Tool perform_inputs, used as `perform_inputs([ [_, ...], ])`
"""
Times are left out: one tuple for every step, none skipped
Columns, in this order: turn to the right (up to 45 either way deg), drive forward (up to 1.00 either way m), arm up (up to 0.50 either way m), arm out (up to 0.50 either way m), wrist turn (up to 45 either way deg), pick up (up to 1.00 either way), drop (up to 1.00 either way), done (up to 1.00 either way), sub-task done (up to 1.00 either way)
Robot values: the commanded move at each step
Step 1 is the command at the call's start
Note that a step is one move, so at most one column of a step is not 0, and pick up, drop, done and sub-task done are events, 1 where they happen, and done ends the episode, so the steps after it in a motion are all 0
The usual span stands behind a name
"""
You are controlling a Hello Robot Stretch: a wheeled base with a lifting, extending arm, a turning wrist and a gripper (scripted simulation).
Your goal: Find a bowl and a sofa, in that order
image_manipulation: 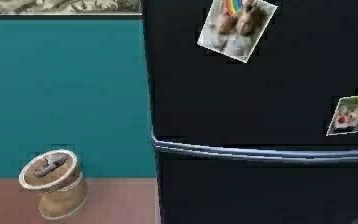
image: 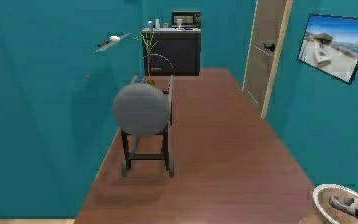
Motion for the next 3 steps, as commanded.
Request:
perform_inputs([
  [-45.0, 0.0, 0.0, 0.0, 0.0, 0.0, 0.0, 0.0, 0.0],
  [-36.0, 0.0, 0.0, 0.0, 0.0, 0.0, 0.0, 0.0, 0.0],
  [0.0, 1.0, 0.0, 0.0, 0.0, 0.0, 0.0, 0.0, 0.0],
])
